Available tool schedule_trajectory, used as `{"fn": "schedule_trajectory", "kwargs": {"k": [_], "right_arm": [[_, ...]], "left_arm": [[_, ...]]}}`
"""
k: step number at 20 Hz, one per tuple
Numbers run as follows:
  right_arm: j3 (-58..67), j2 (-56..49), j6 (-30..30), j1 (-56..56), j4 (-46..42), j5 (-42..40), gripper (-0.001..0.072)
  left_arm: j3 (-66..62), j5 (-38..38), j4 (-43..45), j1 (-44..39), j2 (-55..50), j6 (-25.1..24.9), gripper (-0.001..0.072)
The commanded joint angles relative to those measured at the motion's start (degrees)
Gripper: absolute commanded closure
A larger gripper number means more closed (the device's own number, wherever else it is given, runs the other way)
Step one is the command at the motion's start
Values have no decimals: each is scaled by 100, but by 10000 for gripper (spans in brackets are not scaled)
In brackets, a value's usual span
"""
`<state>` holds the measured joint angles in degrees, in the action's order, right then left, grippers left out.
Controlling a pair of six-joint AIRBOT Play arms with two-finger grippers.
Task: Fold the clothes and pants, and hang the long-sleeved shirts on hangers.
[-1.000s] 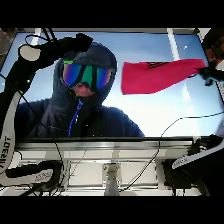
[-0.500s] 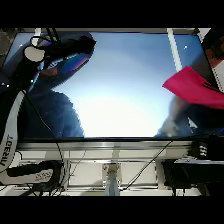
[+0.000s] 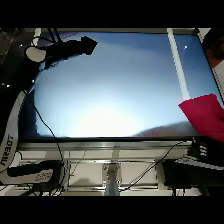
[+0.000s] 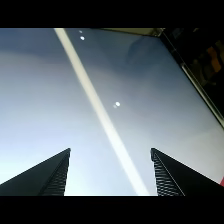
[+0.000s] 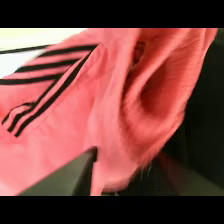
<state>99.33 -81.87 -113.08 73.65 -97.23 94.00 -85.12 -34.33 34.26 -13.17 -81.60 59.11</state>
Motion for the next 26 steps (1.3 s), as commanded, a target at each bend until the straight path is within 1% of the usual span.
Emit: {"fn": "schedule_trajectory", "kwargs": {"k": [1,2,3,4,5,6,7,9,11,12,13,14,16,17,19,21,26], "right_arm": [[13,57,-142,22,470,247,306],[13,57,-136,22,870,170,306],[13,57,-125,22,1475,-26,309],[13,57,111,2,2319,-302,344],[13,57,584,-72,3383,-680,541],[13,57,1040,-221,4339,-1049,686],[13,55,1506,-470,5261,-1311,693],[13,55,2343,-1143,6935,-1401,694],[13,55,2983,-2013,8478,-1401,696],[15,55,3281,-2455,9147,-1405,696],[39,52,3453,-2933,9639,-1412,696],[114,48,3482,-3355,9742,-1449,695],[321,48,3477,-4113,9569,-1545,695],[396,50,3477,-4404,9482,-1576,695],[457,52,3477,-4913,9309,-1749,692],[472,52,3477,-5289,9232,-1875,692],[472,52,3477,-5816,9230,-1860,692]], "left_arm": [[0,-2,4,-2,-2,-2,132],[0,-4,7,0,-2,-4,132],[0,-2,4,4,2,-4,134],[0,-2,17,17,11,-4,140],[-2,-2,22,42,31,-4,244],[-2,-20,24,83,74,-4,497],[-2,-96,26,133,142,-22,681],[-2,-236,31,223,376,-22,691],[-2,-378,234,249,767,-20,691],[-2,-452,439,249,984,-17,692],[-2,-577,623,254,1217,26,692],[-2,-726,811,271,1471,181,692],[-2,-1021,1060,326,1945,625,692],[-2,-1187,1095,365,2149,715,691],[0,-1449,1095,450,2516,765,691],[0,-1550,1088,481,2776,765,690],[0,-1825,1075,481,3252,761,690]]}}
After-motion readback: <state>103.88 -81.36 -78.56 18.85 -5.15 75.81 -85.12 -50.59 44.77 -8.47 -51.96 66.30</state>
